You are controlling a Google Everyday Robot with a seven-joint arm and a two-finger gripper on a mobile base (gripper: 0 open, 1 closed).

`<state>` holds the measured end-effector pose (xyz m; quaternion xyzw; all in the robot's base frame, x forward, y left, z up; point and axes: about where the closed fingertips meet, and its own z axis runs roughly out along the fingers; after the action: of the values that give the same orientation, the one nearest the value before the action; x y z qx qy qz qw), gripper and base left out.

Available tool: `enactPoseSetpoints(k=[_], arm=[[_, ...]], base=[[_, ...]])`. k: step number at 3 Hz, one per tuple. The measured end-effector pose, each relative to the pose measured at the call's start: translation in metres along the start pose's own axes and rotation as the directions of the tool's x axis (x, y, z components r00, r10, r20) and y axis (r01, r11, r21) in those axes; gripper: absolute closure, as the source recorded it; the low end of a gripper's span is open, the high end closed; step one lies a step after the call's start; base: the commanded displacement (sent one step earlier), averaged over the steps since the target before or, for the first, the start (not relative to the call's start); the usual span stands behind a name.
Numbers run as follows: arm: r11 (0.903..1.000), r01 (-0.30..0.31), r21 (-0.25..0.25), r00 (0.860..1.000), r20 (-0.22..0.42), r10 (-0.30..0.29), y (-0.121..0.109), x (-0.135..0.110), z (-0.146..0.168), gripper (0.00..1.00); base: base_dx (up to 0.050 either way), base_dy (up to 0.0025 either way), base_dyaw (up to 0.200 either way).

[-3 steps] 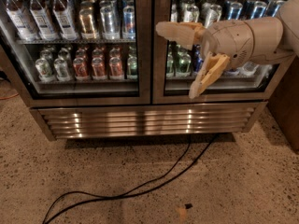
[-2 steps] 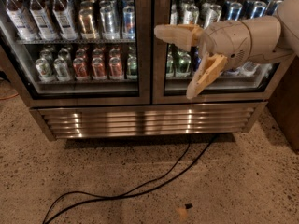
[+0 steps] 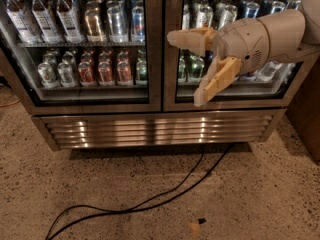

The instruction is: Open left fridge door

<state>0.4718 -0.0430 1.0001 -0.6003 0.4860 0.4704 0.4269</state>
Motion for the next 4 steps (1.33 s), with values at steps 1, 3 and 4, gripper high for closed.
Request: enactPoseSetpoints(k=[1, 3, 4], arm=[[0.9977, 0.010, 0.068, 0.996, 0.090, -0.016, -0.004, -0.001, -0.006, 0.00], [0.9790, 0.024, 0.202, 0.987, 0.148, -0.055, -0.008, -0.004, -0.017, 0.00], [0.9790, 0.024, 0.202, 0.987, 0.148, -0.055, -0.008, -0.004, -0.017, 0.00]], base=[[0.000, 0.00000, 0.000], [0.022, 0.00000, 0.000], [0.049, 0.00004, -0.001]])
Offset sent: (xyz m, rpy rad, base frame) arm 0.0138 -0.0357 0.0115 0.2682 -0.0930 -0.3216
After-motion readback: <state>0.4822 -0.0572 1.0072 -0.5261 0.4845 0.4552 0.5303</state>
